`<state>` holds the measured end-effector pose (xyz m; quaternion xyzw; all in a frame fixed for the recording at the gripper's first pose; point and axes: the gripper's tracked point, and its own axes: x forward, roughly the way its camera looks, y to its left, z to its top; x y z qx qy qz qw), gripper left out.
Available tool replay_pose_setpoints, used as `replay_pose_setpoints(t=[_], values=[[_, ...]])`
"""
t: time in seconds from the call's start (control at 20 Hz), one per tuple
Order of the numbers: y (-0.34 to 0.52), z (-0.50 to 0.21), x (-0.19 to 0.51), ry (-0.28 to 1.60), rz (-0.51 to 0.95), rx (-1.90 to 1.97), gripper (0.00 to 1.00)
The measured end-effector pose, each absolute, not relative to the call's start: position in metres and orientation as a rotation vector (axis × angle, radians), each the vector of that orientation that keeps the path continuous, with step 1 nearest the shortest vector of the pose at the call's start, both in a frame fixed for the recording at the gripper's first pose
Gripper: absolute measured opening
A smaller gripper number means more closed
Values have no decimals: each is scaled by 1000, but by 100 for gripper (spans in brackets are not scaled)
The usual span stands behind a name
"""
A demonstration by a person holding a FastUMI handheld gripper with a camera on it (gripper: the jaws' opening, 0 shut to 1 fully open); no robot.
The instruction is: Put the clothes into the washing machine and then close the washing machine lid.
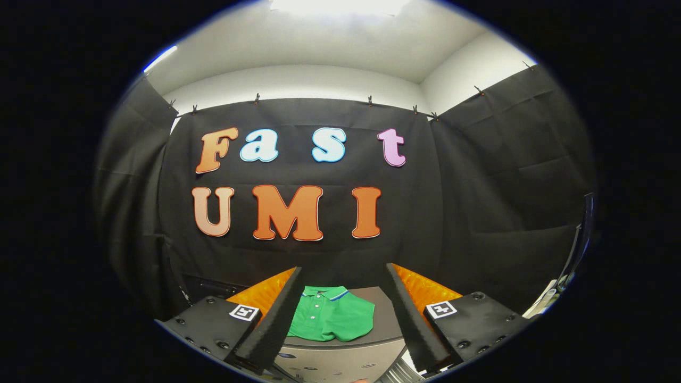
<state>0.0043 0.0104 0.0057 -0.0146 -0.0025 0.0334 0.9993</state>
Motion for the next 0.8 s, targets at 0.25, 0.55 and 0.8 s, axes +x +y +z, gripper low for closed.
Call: replay_pose_setpoints(t=[0.25, 0.55, 0.8], values=[[14, 18, 0, -55, 79, 50, 99], [34, 17, 13, -21, 99, 20, 99], [67, 11, 59, 73, 147, -93, 99]])
